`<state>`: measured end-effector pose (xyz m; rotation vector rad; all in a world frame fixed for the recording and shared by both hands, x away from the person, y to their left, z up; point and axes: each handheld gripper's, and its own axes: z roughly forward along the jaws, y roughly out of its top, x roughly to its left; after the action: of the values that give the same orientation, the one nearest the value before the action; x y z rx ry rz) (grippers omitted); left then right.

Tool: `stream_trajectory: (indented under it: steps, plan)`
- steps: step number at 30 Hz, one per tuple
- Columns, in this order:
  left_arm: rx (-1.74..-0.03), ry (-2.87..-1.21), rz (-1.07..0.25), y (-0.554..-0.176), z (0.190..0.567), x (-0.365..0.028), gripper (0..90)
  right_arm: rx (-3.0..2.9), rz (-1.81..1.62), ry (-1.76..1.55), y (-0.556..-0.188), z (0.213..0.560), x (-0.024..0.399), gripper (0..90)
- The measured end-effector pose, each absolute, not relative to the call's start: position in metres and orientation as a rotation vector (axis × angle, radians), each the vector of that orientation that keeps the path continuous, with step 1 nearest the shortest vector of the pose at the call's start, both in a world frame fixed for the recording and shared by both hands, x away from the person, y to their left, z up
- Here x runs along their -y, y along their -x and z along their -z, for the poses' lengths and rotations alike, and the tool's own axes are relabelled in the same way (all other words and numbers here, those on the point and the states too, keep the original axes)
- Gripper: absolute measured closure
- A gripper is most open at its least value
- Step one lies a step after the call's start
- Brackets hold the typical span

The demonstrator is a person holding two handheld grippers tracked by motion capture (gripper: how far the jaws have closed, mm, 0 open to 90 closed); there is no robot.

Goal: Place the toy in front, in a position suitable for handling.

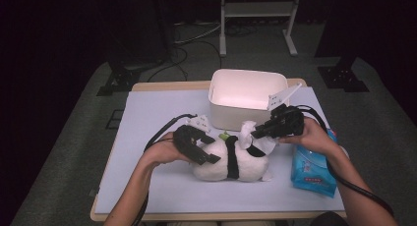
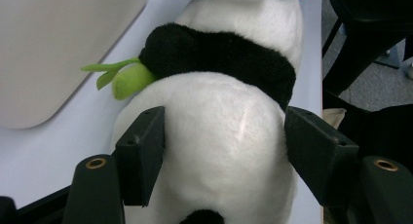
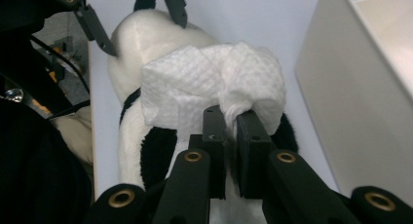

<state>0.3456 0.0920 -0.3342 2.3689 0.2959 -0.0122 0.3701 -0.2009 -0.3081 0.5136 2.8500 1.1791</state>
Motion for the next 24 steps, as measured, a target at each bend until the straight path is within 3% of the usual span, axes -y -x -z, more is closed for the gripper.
stream_trajectory:
  steps: [19,24]
  plan:
    - [-0.29,-2.397,0.07,-0.363,0.32,-0.076,32.7,-2.866,-1.236,-0.42,-0.342,0.319,0.201,83.4]
    - [-0.335,-2.389,0.083,-0.373,0.322,-0.073,37.0,-2.865,-1.256,-0.405,-0.337,0.321,0.202,83.4]
